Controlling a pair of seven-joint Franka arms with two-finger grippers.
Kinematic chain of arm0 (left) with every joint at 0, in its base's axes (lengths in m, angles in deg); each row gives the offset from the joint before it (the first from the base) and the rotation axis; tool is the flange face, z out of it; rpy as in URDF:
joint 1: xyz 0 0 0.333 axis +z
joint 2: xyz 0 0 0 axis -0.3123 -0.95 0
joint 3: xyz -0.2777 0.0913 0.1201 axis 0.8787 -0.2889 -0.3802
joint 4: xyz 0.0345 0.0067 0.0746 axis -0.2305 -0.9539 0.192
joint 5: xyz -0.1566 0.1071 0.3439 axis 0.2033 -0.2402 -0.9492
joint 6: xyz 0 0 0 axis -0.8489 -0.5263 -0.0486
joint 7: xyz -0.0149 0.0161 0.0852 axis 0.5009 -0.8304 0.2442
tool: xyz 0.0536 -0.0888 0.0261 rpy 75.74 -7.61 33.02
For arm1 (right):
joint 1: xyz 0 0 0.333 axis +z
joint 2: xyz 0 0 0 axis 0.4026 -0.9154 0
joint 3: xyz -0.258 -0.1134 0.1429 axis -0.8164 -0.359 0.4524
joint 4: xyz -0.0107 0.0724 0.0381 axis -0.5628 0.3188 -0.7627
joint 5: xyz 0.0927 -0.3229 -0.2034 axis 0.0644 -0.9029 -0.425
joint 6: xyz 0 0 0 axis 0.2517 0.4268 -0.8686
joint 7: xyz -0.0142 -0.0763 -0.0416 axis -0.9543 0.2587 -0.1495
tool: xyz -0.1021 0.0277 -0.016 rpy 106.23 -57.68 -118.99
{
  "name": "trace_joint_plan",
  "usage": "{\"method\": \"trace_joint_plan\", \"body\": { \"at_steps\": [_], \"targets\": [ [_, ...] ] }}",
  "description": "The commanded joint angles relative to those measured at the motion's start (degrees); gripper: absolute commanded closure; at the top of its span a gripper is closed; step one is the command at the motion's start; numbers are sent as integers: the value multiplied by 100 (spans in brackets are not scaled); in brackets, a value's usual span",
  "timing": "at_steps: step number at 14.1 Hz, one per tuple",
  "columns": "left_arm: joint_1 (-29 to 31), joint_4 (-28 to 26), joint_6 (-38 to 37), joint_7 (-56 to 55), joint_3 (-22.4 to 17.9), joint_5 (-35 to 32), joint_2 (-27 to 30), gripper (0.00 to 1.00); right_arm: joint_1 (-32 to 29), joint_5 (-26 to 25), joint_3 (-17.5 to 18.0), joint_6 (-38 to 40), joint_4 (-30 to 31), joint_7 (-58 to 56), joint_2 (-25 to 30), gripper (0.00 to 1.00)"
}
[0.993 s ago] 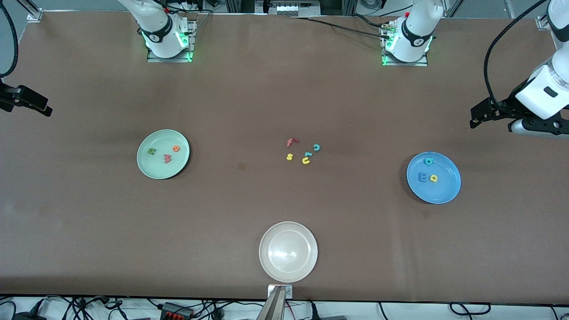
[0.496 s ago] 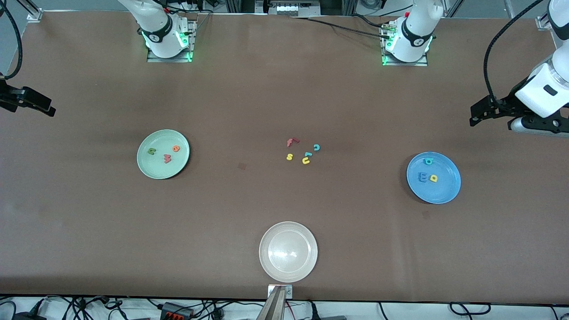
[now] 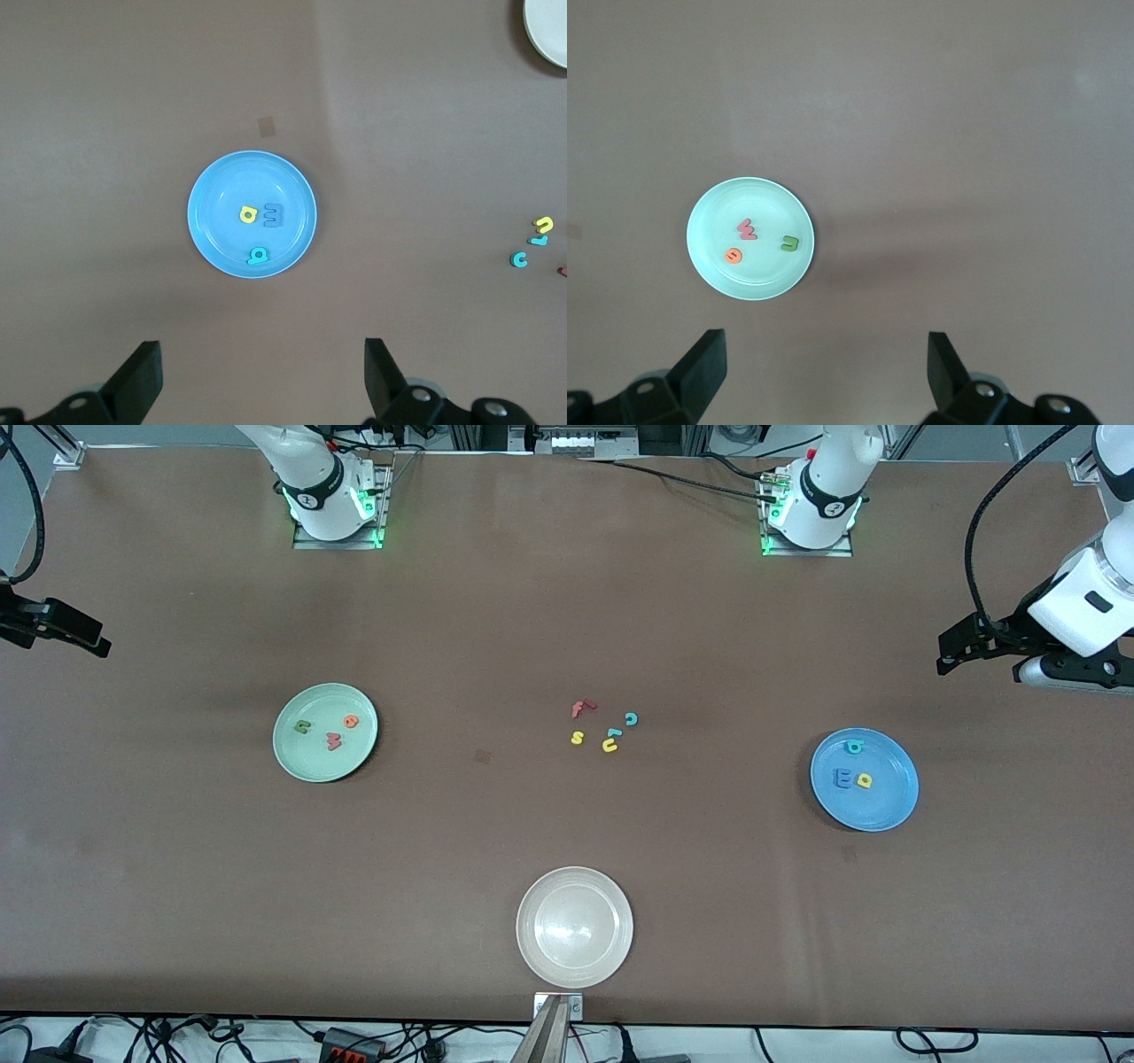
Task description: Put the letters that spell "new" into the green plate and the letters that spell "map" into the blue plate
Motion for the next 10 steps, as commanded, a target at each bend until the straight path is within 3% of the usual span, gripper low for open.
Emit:
{"method": "trace_joint_plan", "body": {
  "at_steps": [1,10],
  "targets": [
    [86,42,-99,95,88,-125,67,0,-96,11,67,-60,93,-111,68,0],
    [77,42,-152,87,88,-125,67,0,-105,11,67,-87,93,-111,59,0]
  ]
}}
